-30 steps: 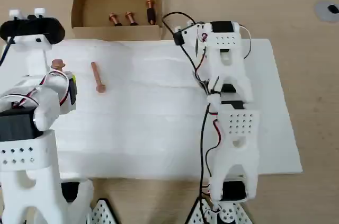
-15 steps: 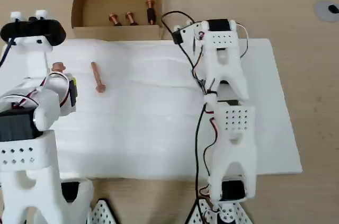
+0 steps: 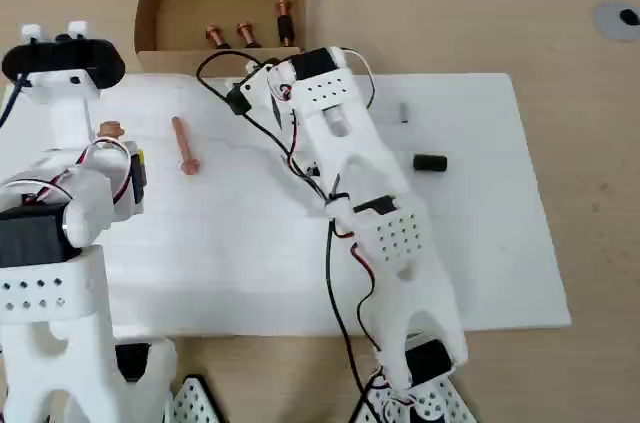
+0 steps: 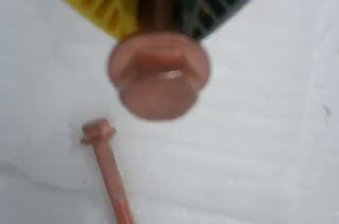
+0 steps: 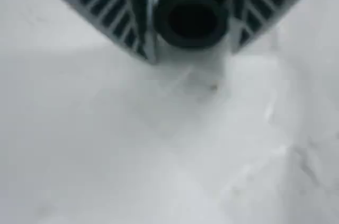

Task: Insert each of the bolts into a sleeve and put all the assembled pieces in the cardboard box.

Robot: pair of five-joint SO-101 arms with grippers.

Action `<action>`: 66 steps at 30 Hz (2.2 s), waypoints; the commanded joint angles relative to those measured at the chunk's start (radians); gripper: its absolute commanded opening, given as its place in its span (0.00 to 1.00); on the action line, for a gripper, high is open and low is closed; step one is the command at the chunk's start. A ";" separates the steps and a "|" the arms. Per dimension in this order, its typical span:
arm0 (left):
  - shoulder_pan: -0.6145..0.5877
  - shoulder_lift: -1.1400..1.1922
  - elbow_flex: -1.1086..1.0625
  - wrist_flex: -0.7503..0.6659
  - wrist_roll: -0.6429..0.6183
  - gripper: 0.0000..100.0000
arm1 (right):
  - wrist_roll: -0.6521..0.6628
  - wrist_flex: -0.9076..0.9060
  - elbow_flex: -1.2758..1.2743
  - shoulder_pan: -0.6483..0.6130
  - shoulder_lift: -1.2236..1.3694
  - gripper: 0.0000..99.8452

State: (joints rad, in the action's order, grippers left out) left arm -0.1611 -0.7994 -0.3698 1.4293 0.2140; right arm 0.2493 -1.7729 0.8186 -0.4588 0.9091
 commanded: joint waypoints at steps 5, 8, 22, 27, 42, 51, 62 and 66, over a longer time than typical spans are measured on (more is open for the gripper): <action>-0.009 -0.027 0.014 0.018 0.003 0.01 | 0.041 -0.014 0.016 0.035 -0.059 0.18; -0.009 -0.027 0.011 0.023 0.003 0.01 | 0.041 -0.015 0.019 0.051 -0.062 0.18; -0.015 -0.027 0.003 0.023 0.003 0.01 | 0.071 -0.015 -0.140 0.071 -0.334 0.18; -0.011 -0.027 0.003 0.023 0.003 0.01 | 0.098 -0.015 -0.239 0.076 -0.375 0.19; -0.009 -0.027 -0.048 0.020 0.003 0.01 | 0.273 -0.015 -0.321 0.223 -0.510 0.19; -0.008 -0.027 -0.051 0.023 0.003 0.01 | 0.330 -0.008 -0.318 0.234 -0.504 0.27; -0.008 -0.027 -0.051 0.018 0.003 0.01 | 0.350 0.028 -0.295 0.220 -0.351 0.27; -0.008 -0.027 -0.051 0.015 0.003 0.01 | 0.347 0.028 -0.249 0.208 -0.325 0.27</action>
State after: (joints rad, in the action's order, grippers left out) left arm -0.1611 -0.8009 -0.4250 1.4523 0.2140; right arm 0.5900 -1.7469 0.5025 -0.2363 0.5854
